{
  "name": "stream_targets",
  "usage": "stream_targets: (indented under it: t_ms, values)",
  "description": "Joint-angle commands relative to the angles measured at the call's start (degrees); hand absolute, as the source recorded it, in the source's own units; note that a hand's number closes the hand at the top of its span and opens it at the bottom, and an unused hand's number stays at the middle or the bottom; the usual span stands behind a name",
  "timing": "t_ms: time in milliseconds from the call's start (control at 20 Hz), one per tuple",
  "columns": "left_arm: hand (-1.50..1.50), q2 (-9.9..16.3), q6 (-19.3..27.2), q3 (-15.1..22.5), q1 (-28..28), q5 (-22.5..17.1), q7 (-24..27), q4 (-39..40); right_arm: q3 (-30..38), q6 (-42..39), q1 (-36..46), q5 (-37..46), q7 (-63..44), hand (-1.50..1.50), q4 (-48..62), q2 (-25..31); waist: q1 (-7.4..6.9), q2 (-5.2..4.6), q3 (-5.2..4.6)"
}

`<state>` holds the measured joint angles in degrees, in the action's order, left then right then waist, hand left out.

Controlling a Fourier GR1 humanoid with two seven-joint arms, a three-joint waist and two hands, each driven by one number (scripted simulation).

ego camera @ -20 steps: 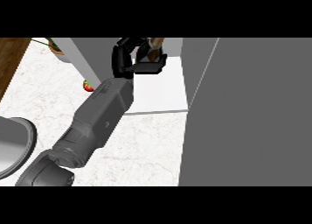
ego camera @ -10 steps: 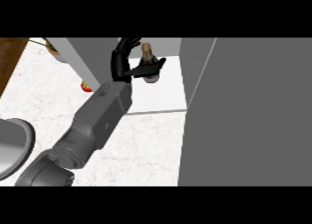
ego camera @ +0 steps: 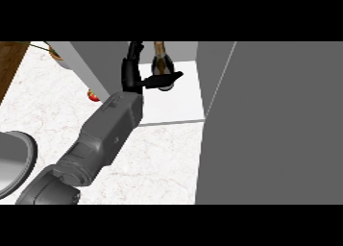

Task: Pick up the wine, place it into the cabinet and close the cabinet

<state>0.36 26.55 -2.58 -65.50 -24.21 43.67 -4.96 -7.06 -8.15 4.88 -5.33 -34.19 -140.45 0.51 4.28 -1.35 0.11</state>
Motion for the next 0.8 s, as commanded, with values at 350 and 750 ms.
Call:
stream_targets:
  t_ms: [350,750]
  values:
    - [-1.5,0.9,0.02,-1.71,3.64,-0.43,4.04,-0.18,0.07,-0.5,1.37,-2.04,-2.11,-1.5,-1.45,0.8,0.23,-0.59,-0.24]
    - [-1.5,1.0,-2.76,-1.58,2.46,0.52,3.22,-0.34,2.05,-0.8,-0.1,-4.08,-2.29,-1.5,-3.31,1.26,-0.06,-0.16,-0.18]
